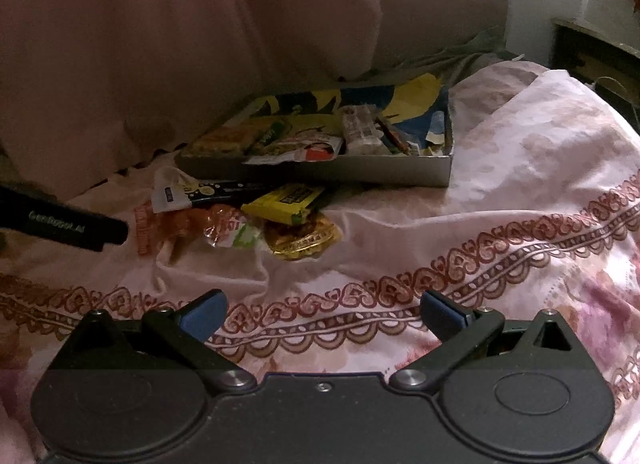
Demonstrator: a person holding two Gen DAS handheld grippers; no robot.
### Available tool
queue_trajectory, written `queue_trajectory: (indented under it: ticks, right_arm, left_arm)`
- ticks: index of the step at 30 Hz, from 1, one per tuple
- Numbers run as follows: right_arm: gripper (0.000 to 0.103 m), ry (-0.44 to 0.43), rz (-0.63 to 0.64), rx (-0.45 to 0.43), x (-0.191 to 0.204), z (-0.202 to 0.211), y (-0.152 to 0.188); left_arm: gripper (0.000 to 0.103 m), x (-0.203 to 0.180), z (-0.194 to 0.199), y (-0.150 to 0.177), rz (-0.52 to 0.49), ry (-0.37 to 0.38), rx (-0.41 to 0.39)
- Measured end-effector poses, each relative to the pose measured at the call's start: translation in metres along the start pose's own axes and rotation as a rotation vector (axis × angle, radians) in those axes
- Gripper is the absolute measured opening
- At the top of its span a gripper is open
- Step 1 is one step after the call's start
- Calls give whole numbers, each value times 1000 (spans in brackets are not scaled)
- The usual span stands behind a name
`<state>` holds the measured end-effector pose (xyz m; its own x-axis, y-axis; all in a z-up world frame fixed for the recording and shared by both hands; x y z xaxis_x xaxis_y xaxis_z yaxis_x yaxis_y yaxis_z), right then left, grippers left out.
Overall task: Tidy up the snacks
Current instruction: 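Move both open tools back over the remaining snacks, then grasp the calcium milk stick with the left tool while the right tool grasps the orange candy bag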
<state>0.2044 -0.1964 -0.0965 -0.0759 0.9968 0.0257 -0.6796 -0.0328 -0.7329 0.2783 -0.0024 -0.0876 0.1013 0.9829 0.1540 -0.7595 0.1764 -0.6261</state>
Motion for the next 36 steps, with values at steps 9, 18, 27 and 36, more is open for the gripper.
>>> queue_trajectory:
  ticks: [9,18,27,36]
  right_arm:
    - [102,-32,19,-19,2,-32,-7]
    - [102,-126,65,-32,22,-53,-19]
    - [100,-288,446,-106,74,-64,-32]
    - [87,-426,692,-39,101,-95,-40]
  left_arm:
    - [103,7,-20,-29,51,141,-61]
    - [103,21,-36,-46,12,218,-96]
    - [103,8,-53,-69,-135,465,-129]
    - [98,-14,-84,-70,-287,606,-39]
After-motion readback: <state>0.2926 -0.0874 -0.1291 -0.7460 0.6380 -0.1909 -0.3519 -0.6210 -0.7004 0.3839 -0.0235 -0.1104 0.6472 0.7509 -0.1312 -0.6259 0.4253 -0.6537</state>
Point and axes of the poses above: each gripper's, at about its wrist camera, not at the fingertips, and z roughly against the way its jaws point, x to its left, y to its underside, the point moved 8 cm from there along -z, roughly the way its jaws point, and after that the axes turned 2 degrees about -z, right-handed, at the moved point
